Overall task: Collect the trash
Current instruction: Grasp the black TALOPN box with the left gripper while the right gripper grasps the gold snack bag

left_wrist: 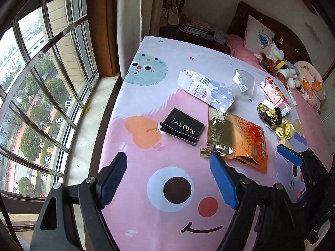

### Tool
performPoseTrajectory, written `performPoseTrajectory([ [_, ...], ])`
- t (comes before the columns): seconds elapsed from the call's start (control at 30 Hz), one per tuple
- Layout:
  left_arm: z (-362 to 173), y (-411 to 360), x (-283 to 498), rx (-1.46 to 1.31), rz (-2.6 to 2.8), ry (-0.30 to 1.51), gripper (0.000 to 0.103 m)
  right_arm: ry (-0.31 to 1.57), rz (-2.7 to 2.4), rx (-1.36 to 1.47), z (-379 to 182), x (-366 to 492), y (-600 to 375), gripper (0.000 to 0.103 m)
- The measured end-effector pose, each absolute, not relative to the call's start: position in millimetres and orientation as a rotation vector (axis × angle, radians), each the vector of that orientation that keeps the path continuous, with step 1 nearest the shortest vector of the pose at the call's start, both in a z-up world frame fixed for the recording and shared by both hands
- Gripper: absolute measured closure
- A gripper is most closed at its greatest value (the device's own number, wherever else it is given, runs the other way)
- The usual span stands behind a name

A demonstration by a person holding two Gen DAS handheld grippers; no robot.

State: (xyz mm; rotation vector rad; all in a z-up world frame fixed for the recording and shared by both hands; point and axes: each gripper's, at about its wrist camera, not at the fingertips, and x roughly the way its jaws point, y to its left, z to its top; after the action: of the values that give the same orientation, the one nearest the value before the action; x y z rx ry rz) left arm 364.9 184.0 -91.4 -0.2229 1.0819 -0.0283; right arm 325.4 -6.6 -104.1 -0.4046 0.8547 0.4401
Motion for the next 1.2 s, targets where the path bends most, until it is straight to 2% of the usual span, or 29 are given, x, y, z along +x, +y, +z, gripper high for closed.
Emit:
performPoseTrajectory([
  [0.2,-123.8,194.1,400.5,-0.344,-0.044,1.140,0.023,0.851,0.414,-0.545,-128.0,353.9,10.9,0.016],
  [0.37,-137.3,192.6,417.8,-0.378,-0.048,1.159,0.023,0.902,0.399,-0.483,-137.2,378.1,1.8,0.017],
  [0.4,-140.7,192.2,420.5,-0.384,-0.042,1.168,0.023,0.910,0.407,-0.452,-136.7,381.1,-1.0,0.028],
  [0.43,-144.4,192.1,423.2,-0.393,-0.034,1.181,0.026,0.915,0.411,-0.428,-135.8,383.7,-3.1,0.045],
  [0.47,-148.4,192.3,425.4,-0.403,-0.023,1.194,0.033,0.915,0.403,-0.419,-135.3,385.5,-4.7,0.054],
  [0.5,-149.1,192.5,426.4,-0.405,-0.012,1.186,0.033,0.916,0.388,-0.421,-135.3,386.9,-5.5,0.071],
  [0.53,-148.2,191.1,427.3,-0.400,-0.001,1.180,0.036,0.919,0.378,-0.419,-135.9,388.6,-6.3,0.081],
  [0.57,-149.8,189.9,429.5,-0.407,-0.003,1.192,0.042,0.921,0.376,-0.408,-135.0,388.7,-7.8,0.081],
  [0.6,-149.1,189.4,430.3,-0.405,0.013,1.187,0.043,0.920,0.377,-0.395,-133.5,387.6,-9.5,0.085],
  [0.63,-149.4,188.3,431.1,-0.411,0.017,1.191,0.058,0.915,0.373,-0.384,-131.1,386.0,-11.0,0.088],
  [0.73,-152.9,184.3,434.1,-0.414,0.021,1.217,0.093,0.903,0.365,-0.332,-121.2,380.7,-18.0,0.093],
  [0.77,-152.6,183.8,433.2,-0.421,0.029,1.214,0.097,0.904,0.363,-0.308,-117.5,378.1,-21.6,0.093],
  [0.97,-128.1,167.9,413.9,-0.354,0.022,1.145,0.101,0.896,0.361,-0.193,-92.4,357.6,-45.4,0.096],
  [1.2,-71.1,150.7,353.9,-0.303,-0.049,1.052,0.101,0.879,0.391,-0.042,-58.9,307.8,-78.4,0.097],
])
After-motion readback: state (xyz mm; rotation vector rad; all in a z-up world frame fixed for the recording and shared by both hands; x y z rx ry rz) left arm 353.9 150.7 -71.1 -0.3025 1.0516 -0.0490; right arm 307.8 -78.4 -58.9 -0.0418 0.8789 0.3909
